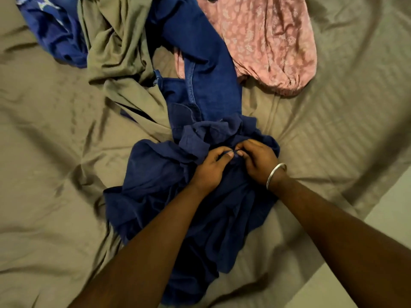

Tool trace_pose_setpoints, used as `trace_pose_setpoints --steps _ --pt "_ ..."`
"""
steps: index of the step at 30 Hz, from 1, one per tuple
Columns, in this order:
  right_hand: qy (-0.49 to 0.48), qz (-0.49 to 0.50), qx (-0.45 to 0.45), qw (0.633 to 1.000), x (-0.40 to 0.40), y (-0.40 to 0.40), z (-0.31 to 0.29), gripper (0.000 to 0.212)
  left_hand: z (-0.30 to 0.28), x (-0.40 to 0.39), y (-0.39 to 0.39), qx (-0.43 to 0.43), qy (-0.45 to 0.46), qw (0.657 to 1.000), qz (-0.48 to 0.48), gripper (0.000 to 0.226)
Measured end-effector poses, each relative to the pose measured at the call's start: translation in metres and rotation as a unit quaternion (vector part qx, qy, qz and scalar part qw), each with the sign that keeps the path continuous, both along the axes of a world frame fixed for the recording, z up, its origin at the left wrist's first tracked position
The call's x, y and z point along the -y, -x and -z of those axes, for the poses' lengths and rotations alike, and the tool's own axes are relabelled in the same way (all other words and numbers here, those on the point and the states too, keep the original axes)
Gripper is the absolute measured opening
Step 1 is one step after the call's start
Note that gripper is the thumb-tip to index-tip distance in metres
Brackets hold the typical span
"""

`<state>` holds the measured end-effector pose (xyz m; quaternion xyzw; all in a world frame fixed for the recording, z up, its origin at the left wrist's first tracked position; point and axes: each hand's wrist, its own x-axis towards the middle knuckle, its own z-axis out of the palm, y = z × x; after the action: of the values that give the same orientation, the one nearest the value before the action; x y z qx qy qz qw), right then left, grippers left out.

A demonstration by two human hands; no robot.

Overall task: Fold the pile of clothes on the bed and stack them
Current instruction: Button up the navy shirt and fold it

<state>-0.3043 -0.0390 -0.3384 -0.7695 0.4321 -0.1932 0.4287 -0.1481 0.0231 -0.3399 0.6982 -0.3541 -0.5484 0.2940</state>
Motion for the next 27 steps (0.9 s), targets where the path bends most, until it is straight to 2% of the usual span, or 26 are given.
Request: trace_pose_setpoints --steps 3,6,10,15,19,24,27 --pt "-0.056 0.024 0.007 0.998 -0.003 -0.003 -0.013 0.018 -0.027 -0.001 -0.002 0.01 -0.018 0.999 0.025 0.015" --pt "-0.115 0.02 -0.003 0.993 -0.01 -0.001 -0.044 0.01 -0.062 -0.013 -0.001 -0.007 -0.012 1.0 0.028 0.015" --pt "-0.123 -0.032 -0.009 0.992 -0.026 -0.007 -0.105 0.012 -0.121 -0.042 -0.004 0.001 0.016 1.0 -0.003 0.018" --pt "-0.119 -0.049 0.019 0.991 -0.061 -0.012 -0.21 0.012 -0.233 -0.085 0.003 -0.049 0.067 0.994 -0.066 0.015" --pt "-0.075 -0.069 0.043 0.994 -0.103 0.0 -0.304 0.017 -0.325 -0.134 0.013 -0.069 0.114 0.987 -0.086 0.015" --pt "-0.033 -0.081 0.081 0.993 -0.154 0.015 -0.403 0.024 -0.417 -0.188 0.029 -0.099 0.179 0.972 -0.116 0.019" --pt "-0.001 -0.108 0.083 0.991 -0.182 0.027 -0.457 0.018 -0.456 -0.221 0.04 -0.102 0.22 0.963 -0.122 0.021"
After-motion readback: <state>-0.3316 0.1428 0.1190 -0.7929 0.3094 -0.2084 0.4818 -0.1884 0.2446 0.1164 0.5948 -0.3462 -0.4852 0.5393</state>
